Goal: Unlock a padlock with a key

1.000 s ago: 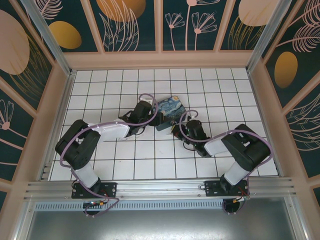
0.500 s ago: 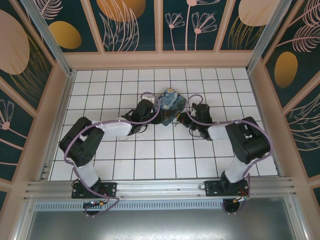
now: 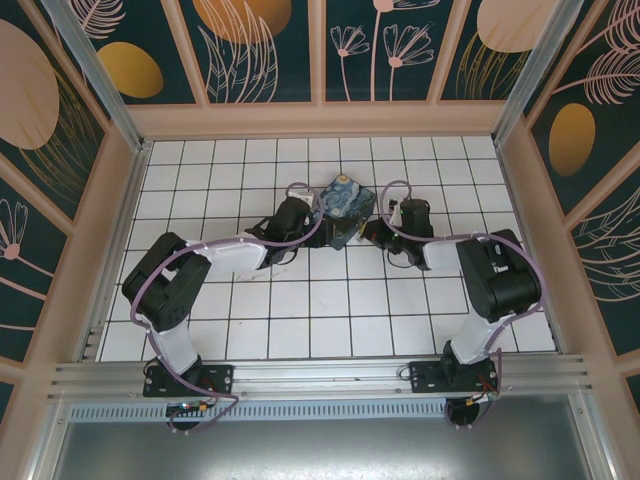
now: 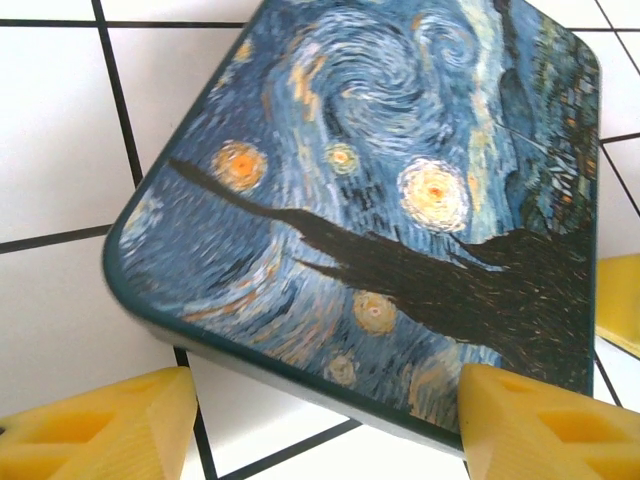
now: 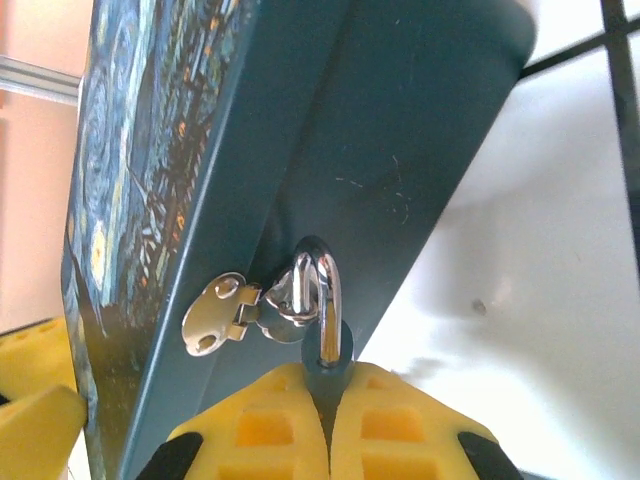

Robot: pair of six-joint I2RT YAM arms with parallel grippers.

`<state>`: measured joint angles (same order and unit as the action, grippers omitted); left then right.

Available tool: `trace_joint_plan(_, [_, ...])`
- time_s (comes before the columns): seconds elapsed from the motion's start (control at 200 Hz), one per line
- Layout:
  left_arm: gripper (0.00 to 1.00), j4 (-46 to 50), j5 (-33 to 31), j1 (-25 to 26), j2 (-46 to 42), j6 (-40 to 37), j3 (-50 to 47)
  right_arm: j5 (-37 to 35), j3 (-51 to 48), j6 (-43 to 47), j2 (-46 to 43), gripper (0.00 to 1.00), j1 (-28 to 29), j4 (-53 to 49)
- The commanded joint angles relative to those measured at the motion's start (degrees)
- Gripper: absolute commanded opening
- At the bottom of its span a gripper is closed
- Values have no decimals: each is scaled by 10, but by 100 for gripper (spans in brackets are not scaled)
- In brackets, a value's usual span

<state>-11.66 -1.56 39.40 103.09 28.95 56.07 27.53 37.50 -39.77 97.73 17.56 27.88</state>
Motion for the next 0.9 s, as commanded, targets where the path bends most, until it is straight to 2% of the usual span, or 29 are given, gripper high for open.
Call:
trace_joint_plan(0.0, [72, 188, -26, -1, 38, -28, -29, -8, -38, 0, -40, 0, -2, 43])
trace_joint_plan(0.105, [77, 197, -31, 0, 22, -27, -19, -12, -66, -3, -59, 0, 4, 53])
trace_joint_plan(0.275, [79, 216, -26, -1, -19, -22, -7, -22, -97, -6, -86, 0, 9, 58])
trace_joint_plan(0.525, [80, 239, -3, 8, -46, -18, 73, -26, -111, -8, -92, 0, 15, 64])
trace_joint_plan(0.896, [80, 270, -10, 40, 46, -28, 206, -32, -130, -14, -80, 0, 21, 90])
